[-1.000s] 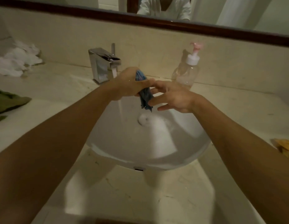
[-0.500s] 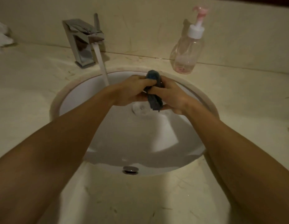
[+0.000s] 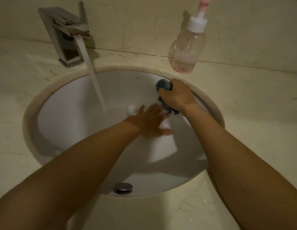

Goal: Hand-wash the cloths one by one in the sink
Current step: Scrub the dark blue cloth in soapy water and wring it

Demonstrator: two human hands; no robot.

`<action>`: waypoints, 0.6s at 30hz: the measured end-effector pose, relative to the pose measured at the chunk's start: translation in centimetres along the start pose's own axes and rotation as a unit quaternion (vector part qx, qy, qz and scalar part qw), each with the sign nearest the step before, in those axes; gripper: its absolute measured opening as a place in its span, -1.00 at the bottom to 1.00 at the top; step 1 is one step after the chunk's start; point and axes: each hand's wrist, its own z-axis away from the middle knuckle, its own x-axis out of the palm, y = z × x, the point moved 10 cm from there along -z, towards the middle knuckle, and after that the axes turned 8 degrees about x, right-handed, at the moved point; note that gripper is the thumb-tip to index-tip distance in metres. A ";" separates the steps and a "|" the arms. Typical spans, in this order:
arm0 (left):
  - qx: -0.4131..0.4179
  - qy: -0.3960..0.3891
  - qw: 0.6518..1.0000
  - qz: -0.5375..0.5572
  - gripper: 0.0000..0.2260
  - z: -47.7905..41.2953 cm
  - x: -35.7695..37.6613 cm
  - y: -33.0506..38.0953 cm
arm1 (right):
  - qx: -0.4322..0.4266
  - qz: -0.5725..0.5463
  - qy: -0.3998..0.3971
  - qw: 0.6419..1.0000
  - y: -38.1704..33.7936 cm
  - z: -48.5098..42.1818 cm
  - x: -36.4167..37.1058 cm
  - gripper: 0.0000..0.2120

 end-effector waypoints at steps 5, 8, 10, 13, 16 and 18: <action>-0.023 0.032 0.999 -0.032 -0.29 1.4 -0.2 -3.4 | -0.001 0.016 -0.015 1.000 -0.3 0.8 -0.3 -0.75; -0.091 0.055 0.993 -0.053 -0.40 4.1 -1.2 -8.2 | 0.007 0.014 -0.029 0.999 -0.1 0.9 -0.1 -0.70; -0.123 0.087 0.987 -0.056 -0.54 5.8 -2.2 -10.4 | 0.008 0.039 -0.031 0.999 0.0 0.9 0.1 -0.70; -0.188 0.125 0.974 -0.008 -0.71 7.1 -3.1 -12.8 | 0.014 0.053 -0.040 0.998 0.1 0.8 0.4 -0.75; -0.252 0.114 0.960 -0.027 -0.73 7.8 -3.6 -12.9 | 0.020 0.044 -0.049 0.998 0.2 0.7 0.5 -0.74; -0.276 0.122 0.952 -0.053 -0.71 7.9 -4.5 -11.9 | 0.018 0.047 -0.049 0.997 0.2 0.8 0.5 -0.72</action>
